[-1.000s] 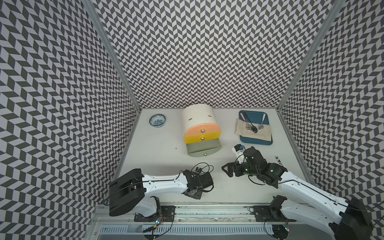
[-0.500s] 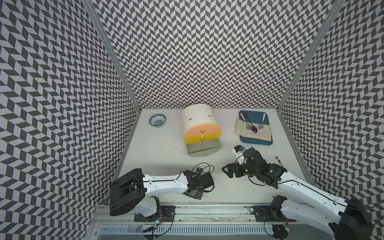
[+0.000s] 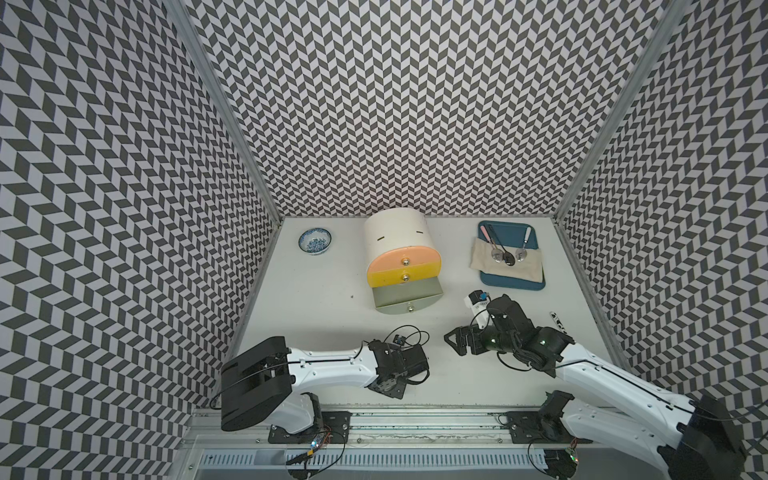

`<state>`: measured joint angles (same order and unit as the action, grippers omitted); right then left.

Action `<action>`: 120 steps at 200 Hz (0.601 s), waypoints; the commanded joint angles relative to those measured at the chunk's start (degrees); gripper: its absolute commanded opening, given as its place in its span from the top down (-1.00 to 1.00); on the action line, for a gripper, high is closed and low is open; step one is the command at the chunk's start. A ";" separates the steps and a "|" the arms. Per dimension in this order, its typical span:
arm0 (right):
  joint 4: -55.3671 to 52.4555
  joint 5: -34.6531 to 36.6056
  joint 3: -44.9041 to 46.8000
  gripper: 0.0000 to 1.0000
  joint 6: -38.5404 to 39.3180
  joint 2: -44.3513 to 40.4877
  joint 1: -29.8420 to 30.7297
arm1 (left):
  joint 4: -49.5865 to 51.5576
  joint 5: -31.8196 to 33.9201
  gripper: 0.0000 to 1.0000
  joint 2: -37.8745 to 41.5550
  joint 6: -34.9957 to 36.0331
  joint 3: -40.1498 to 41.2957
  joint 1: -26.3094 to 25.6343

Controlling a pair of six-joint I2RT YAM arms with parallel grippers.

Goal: Place the transparent tape into the drawer according to color
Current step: Pick up the tape at the center of the board.

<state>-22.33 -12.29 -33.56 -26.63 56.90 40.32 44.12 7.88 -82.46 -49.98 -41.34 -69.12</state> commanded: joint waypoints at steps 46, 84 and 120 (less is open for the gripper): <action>1.94 -0.19 0.34 -1.00 -0.39 -1.39 -0.41 | 4.43 5.15 1.00 3.25 1.56 -4.69 3.80; 1.87 -0.10 0.41 -1.00 -0.63 -1.70 -0.50 | 6.02 7.40 1.00 5.89 3.96 -8.97 7.33; 1.77 0.16 0.46 -1.00 -0.90 -2.23 -0.59 | 6.60 10.23 1.00 7.26 6.21 -14.30 10.12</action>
<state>-22.33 -12.27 -33.56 -27.07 56.03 40.29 49.19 14.61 -76.71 -46.13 -51.79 -60.31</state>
